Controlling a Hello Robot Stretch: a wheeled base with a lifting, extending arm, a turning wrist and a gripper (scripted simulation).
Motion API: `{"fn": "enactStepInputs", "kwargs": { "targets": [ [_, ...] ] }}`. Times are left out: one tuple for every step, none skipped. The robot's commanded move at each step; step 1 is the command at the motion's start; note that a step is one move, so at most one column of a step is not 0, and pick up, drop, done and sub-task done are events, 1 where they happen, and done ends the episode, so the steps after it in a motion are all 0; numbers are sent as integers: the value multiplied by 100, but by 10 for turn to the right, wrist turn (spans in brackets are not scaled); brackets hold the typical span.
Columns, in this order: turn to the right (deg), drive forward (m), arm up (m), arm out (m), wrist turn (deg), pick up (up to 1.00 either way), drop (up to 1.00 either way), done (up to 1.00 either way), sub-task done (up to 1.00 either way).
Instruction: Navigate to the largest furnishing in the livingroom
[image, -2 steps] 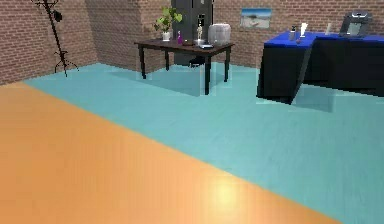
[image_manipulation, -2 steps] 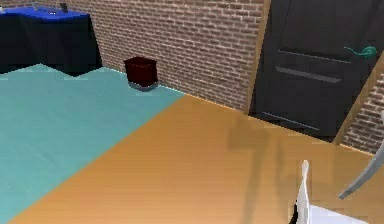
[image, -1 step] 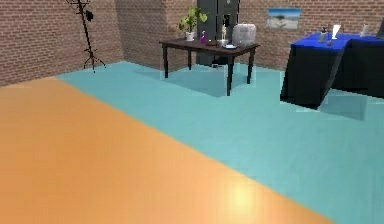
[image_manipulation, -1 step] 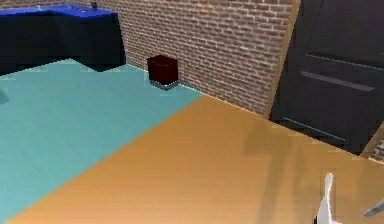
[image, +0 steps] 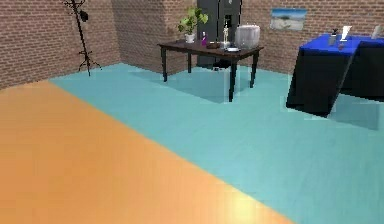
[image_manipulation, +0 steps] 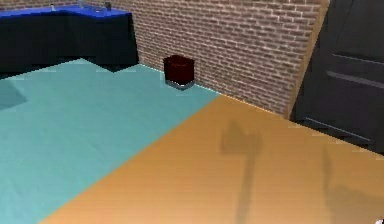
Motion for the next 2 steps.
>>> {"fn": "enactStepInputs", "kwargs": {
  "targets": [
    [-450,0,0,0,0,0,0,0,0],
    [-450,0,0,0,0,0,0,0,0]
  ]
}}
